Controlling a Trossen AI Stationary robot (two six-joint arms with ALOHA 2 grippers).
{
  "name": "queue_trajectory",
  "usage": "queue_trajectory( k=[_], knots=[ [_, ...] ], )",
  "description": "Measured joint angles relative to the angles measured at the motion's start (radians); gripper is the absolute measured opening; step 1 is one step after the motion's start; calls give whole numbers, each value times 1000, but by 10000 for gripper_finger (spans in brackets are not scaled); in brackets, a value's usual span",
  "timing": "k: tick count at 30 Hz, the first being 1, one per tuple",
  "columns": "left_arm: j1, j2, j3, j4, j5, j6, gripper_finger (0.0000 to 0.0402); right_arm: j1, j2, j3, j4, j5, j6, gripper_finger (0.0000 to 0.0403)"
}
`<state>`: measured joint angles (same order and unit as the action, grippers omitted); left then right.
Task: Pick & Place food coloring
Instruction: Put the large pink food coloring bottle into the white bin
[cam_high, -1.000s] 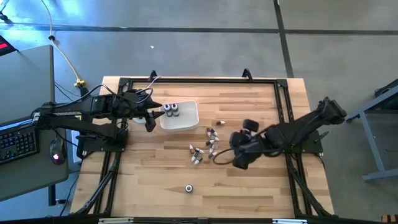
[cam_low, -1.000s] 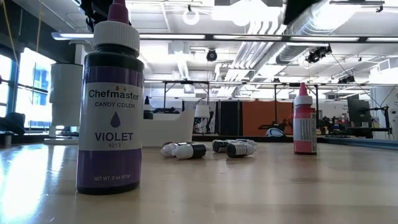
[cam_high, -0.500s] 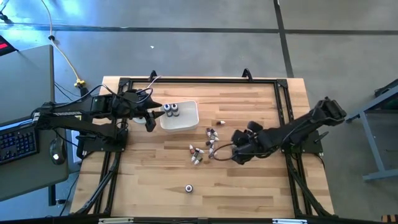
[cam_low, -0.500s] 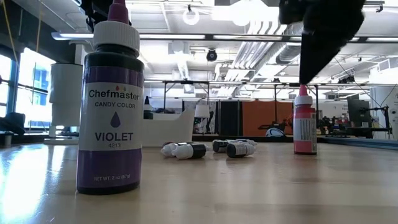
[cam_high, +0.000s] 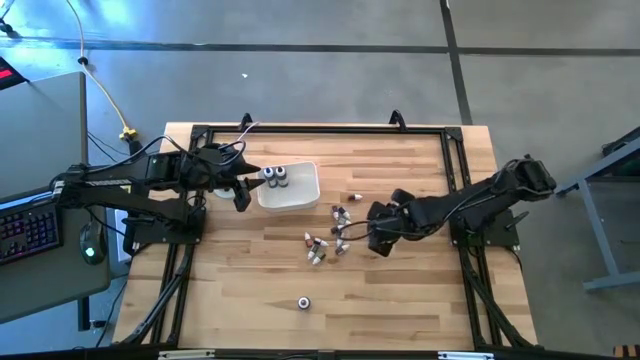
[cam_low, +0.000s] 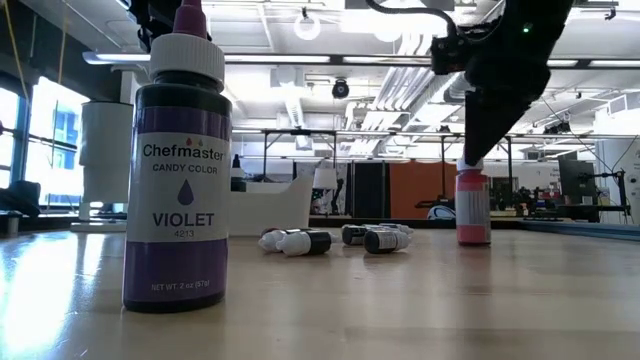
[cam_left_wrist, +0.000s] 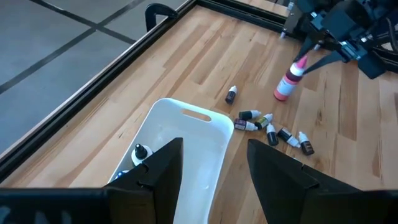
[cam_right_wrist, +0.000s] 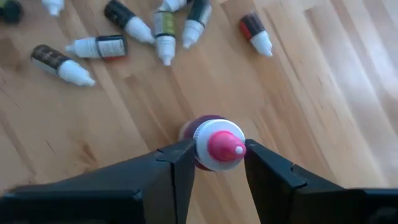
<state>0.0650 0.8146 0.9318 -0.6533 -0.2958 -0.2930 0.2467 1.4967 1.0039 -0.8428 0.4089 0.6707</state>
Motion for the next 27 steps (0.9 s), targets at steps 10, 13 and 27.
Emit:
queue_trajectory(
  k=[10, 13, 27],
  knots=[
    [0, 0, 0, 0, 0, 0, 176, -57, -2, 2, 65, -7, -60, 73],
    [0, 0, 0, -1, 0, 0, 176, -66, -2, 2, 104, -34, -85, 53],
    [0, 0, 0, -16, -2, 0, 176, 22, 1, 0, 209, -72, -160, 63]
  ],
)
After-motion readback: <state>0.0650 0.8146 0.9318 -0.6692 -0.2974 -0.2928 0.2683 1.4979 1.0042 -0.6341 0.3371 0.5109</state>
